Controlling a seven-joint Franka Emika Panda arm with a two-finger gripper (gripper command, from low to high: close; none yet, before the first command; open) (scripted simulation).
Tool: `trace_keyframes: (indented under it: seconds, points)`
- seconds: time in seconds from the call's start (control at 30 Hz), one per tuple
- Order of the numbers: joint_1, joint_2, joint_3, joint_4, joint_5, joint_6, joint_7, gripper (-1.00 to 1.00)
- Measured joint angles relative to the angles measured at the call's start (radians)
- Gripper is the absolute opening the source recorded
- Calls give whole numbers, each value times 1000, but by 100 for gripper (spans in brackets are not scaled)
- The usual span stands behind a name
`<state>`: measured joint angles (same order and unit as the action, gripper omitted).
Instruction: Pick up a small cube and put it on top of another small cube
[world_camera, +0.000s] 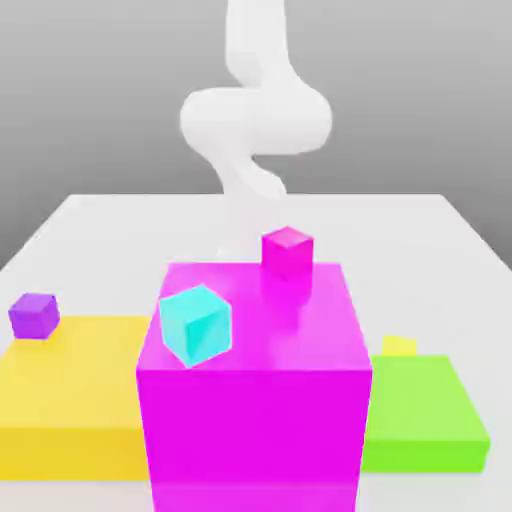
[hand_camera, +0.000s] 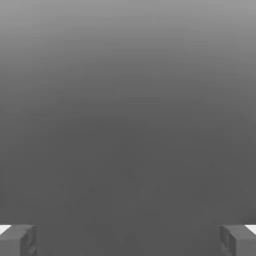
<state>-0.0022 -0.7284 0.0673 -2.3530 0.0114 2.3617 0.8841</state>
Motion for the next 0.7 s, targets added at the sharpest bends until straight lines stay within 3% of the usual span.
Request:
trace_keyframes:
  seconds: [0.43,0.7]
  points:
    - [31,462,388,-332,44,378,540,0]
    - [141,672,542,-561,97,523,802,0]
